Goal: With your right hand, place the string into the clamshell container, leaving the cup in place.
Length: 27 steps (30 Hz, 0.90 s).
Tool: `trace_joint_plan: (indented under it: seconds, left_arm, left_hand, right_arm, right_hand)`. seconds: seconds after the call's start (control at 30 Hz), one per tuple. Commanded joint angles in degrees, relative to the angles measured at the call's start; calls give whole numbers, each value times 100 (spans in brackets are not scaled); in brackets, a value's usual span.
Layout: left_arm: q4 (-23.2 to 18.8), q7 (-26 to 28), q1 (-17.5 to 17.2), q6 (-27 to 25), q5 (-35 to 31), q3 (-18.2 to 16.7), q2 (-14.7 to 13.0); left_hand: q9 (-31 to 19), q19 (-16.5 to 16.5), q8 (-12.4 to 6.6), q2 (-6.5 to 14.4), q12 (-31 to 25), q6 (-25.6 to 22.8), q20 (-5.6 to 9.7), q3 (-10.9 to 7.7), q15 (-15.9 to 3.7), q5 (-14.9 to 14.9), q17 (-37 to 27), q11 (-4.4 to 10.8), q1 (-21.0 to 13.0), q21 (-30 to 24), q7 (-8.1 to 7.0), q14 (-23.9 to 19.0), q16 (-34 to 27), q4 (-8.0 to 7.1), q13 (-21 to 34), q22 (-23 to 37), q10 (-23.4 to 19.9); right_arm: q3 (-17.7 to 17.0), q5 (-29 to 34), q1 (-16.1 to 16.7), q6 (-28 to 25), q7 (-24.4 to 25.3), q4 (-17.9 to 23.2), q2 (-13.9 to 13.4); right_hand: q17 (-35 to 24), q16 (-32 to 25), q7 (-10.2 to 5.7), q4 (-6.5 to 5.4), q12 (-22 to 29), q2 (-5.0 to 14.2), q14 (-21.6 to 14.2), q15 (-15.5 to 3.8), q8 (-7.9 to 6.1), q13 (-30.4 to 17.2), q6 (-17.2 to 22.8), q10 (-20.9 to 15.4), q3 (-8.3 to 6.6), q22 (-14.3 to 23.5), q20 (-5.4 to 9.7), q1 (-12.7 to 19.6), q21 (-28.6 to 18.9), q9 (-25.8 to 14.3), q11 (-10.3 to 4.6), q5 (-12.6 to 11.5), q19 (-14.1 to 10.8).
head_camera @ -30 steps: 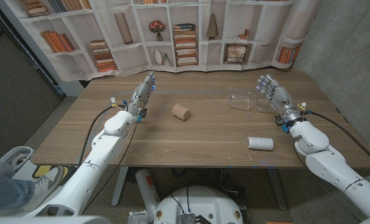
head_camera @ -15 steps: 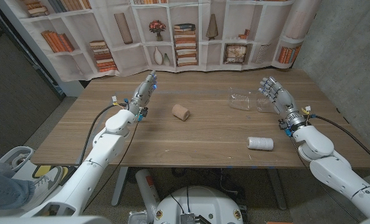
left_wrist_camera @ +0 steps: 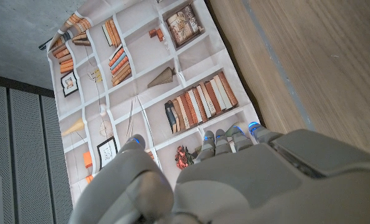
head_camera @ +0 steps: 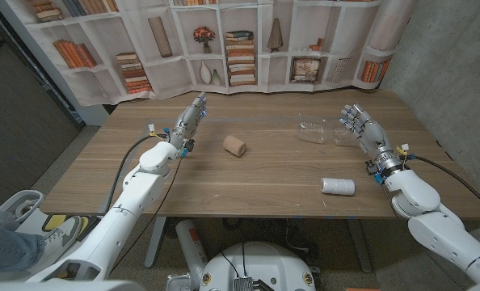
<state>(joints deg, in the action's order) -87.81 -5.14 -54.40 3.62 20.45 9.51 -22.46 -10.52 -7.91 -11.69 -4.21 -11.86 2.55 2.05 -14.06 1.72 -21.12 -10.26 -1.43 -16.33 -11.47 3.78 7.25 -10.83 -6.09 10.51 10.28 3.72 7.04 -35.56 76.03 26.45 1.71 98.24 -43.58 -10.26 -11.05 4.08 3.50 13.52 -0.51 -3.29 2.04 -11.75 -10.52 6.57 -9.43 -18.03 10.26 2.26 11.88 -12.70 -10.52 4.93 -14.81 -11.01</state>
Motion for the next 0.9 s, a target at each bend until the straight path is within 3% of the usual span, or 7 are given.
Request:
trace_joint_plan:
  seconds: [0.03,0.9]
  left_arm:
    - [-43,13,-3,-9,-13,19,20]
    - [-267,104,-79,-92,-72,77,7]
  left_hand:
    - [-15,-60,3,19,5,-37,88,28,-15,-10,-14,-11,-36,8,15,-4,7,14,12,6,-31]
    - [-16,-75,14,37,13,-39,69,52,-12,-18,-14,3,-48,10,12,-11,7,18,13,8,-32]
  right_arm:
    - [-158,73,315,93,93,133,-26]
    - [-470,230,902,393,80,188,-21]
  right_hand:
    - [-17,12,11,21,-12,22,-63,1,-1,-11,34,-53,-4,19,140,66,2,-22,-16,8,-52]
    - [-16,16,-12,50,-21,30,-90,-7,7,-12,50,-72,-4,20,141,94,17,-23,-18,17,-67]
